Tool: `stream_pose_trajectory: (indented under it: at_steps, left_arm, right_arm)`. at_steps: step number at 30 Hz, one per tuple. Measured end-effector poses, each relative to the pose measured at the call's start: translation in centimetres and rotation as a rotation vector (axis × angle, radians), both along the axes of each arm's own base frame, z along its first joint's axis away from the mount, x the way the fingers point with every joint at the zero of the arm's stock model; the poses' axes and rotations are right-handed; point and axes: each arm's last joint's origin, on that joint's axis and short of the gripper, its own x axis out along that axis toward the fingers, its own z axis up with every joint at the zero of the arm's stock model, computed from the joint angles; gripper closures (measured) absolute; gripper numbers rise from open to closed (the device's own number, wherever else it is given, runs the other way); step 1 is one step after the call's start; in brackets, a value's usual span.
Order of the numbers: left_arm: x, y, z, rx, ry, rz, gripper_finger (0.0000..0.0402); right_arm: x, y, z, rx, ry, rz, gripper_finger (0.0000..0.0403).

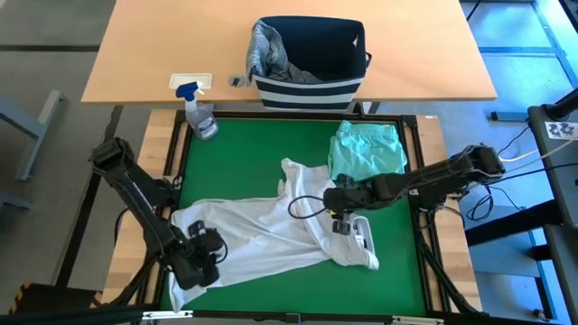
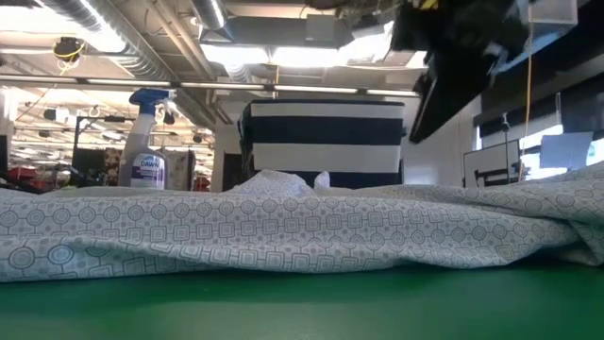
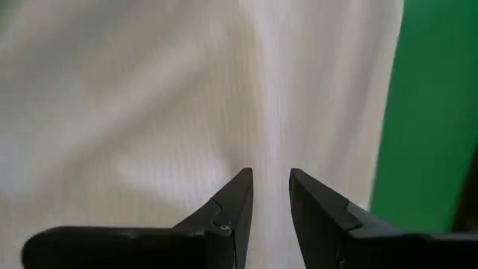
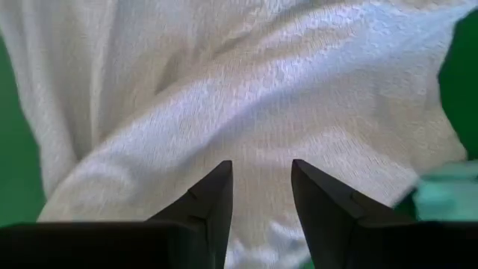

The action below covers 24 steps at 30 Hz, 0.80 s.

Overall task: Fold laundry
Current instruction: Fold the white polo shirt

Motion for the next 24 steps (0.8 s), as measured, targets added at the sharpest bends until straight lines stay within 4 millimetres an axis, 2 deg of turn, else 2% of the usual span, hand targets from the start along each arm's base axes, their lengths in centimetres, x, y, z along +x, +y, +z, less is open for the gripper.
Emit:
stream_pose_trajectory:
  at_steps: [4, 7, 11, 14, 18, 24]
  left_arm:
    - [1.1, 0.4, -1.1, 0.116, -0.142, 0.070, 0.0316]
    - [1.6, 0.6, -3.2, 0.114, -0.089, 0.087, 0.0316]
    - [1.0, 0.5, -6.4, 0.039, 0.114, 0.045, 0.0316]
    - [0.0, 0.1, -7.4, -0.007, 0.199, 0.041, 0.0316]
    - [-1.8, -0.7, -7.6, -0.009, 0.185, 0.057, 0.0316]
    - [-1.8, -1.0, -6.7, 0.021, 0.110, 0.060, 0.0316]
  right_arm:
    - [0.5, 0.1, -3.8, 0.003, -0.048, 0.008, 0.0265]
    - [0.5, -0.1, -6.8, -0.009, 0.003, 0.001, 0.0265]
    - [-0.6, -1.0, -8.8, -0.074, 0.178, -0.030, 0.0265]
    - [-2.1, -1.6, -8.4, -0.151, 0.300, -0.052, 0.0265]
    - [-4.1, -2.3, -7.1, -0.199, 0.403, -0.056, 0.0265]
    - [-3.6, -2.0, -5.0, -0.120, 0.223, -0.054, 0.0265]
